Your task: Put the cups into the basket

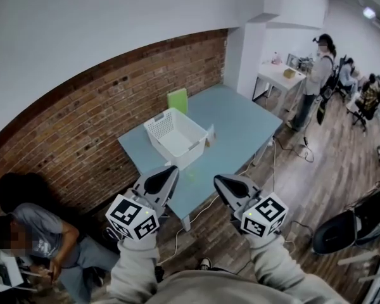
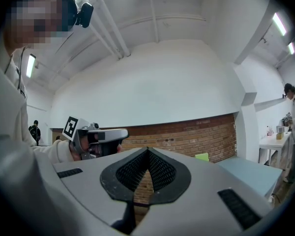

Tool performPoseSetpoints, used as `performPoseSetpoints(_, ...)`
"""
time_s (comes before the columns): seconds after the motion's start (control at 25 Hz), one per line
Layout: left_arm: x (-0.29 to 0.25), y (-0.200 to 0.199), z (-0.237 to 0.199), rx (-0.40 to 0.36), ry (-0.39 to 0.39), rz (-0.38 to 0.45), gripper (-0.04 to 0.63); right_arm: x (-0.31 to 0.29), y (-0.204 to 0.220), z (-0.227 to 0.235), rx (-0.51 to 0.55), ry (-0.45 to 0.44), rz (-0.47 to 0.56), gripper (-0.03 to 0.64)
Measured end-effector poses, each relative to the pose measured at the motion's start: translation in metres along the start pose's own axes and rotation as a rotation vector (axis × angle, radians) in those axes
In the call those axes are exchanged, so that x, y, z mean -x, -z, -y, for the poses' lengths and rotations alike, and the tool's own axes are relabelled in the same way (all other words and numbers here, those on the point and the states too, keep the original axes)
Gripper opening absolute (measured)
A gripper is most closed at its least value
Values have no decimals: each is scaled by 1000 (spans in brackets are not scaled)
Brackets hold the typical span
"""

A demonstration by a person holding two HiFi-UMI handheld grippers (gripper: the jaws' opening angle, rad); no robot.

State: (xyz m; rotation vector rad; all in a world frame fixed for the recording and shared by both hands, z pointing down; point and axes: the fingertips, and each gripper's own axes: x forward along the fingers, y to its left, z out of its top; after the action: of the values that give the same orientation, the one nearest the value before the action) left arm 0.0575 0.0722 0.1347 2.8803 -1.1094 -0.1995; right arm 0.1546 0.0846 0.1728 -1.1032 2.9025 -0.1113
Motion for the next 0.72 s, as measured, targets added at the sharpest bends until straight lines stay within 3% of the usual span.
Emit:
performPoseSetpoints(0.44,-55,3,-57,12,-23,-10,-5,-47,16,62,-39,-31,-34,11)
performPoseSetpoints(0.72,-95,1,-122,27,-3,9,-4,-107,10,101,-25,-23,-46,11)
